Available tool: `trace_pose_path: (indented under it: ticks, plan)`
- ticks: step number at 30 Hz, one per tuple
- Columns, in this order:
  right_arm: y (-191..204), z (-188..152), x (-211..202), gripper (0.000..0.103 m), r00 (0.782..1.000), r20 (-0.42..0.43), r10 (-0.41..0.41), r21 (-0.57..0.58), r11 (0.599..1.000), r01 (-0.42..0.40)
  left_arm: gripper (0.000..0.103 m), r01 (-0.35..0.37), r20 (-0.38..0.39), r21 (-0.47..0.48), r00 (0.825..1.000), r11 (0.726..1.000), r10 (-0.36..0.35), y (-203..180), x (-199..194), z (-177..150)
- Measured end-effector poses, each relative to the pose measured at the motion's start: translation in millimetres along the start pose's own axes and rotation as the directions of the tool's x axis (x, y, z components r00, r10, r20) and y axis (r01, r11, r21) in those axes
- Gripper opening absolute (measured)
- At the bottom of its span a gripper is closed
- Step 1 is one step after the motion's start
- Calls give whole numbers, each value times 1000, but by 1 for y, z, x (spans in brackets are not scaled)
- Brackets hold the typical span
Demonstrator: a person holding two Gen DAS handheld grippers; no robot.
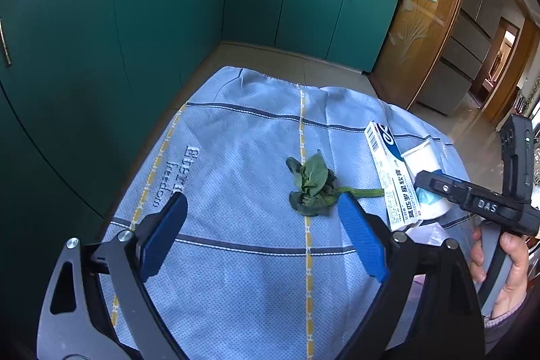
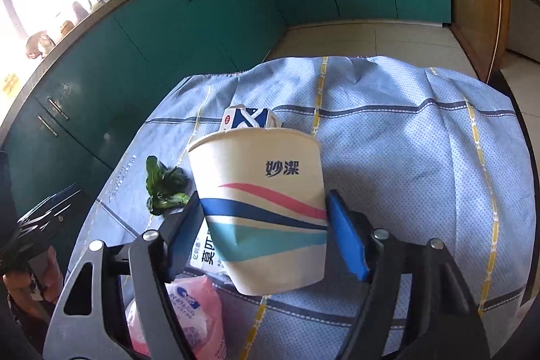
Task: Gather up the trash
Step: 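Grasp the white striped paper cup with the right tool while the left reaches toward the pink bag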
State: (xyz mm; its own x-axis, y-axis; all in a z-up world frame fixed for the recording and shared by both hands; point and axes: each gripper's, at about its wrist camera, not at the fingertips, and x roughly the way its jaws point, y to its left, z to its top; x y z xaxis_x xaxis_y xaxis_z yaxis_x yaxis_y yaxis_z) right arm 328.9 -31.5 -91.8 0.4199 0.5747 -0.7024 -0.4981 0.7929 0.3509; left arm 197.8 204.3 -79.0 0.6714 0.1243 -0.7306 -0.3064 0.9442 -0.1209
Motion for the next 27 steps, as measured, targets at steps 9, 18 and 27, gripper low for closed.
trace_pose_path:
  ticks: [9, 18, 27]
  plan:
    - [-2, -25, -25, 71, 999, -35, -25, 11, 1000, 26, 91, 17, -12, -20, 1000, 1000, -17, 3, 1, -1]
    - [5, -76, -68, 71, 981, -60, -187, -75, 980, 182, 90, 82, 18, 36, 996, 996, -83, -34, 18, 2]
    - [11, -102, -82, 72, 971, -48, -236, -134, 964, 228, 91, 77, -53, 223, 996, 972, -67, -140, 45, 1]
